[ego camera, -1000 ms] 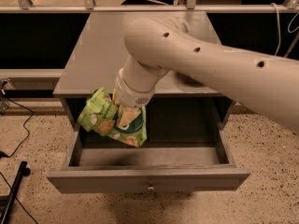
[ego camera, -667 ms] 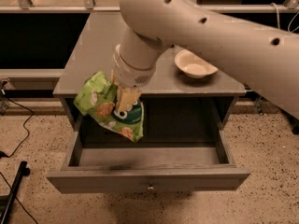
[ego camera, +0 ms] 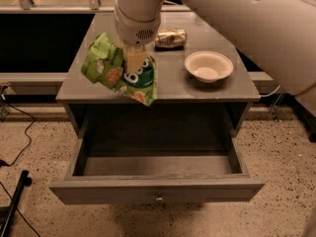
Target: Pick green rice chip bag from top drawer and place on counter
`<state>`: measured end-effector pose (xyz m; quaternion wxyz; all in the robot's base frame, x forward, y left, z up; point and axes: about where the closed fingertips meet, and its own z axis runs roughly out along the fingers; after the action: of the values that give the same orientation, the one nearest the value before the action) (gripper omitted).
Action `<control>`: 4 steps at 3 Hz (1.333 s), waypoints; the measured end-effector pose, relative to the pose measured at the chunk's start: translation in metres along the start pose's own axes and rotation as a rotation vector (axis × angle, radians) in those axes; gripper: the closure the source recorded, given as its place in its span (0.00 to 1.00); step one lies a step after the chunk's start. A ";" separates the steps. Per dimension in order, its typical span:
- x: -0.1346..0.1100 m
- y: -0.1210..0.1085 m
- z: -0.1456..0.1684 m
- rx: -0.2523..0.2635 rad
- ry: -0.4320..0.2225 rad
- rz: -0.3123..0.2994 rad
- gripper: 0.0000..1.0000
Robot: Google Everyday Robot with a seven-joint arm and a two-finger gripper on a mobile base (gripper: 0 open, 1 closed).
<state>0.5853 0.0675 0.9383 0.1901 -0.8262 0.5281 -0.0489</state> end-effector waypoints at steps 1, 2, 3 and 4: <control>0.016 -0.036 0.000 0.011 0.048 0.030 0.83; 0.035 -0.064 0.028 -0.013 0.060 0.069 0.60; 0.043 -0.077 0.060 -0.057 0.026 0.089 0.36; 0.042 -0.080 0.063 -0.051 0.023 0.090 0.13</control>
Offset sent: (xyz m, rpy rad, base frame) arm 0.1282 -0.0016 -0.0294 -0.0554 0.0549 -0.1341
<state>0.6895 0.0762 0.9041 0.1652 -0.8055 0.5679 -0.0362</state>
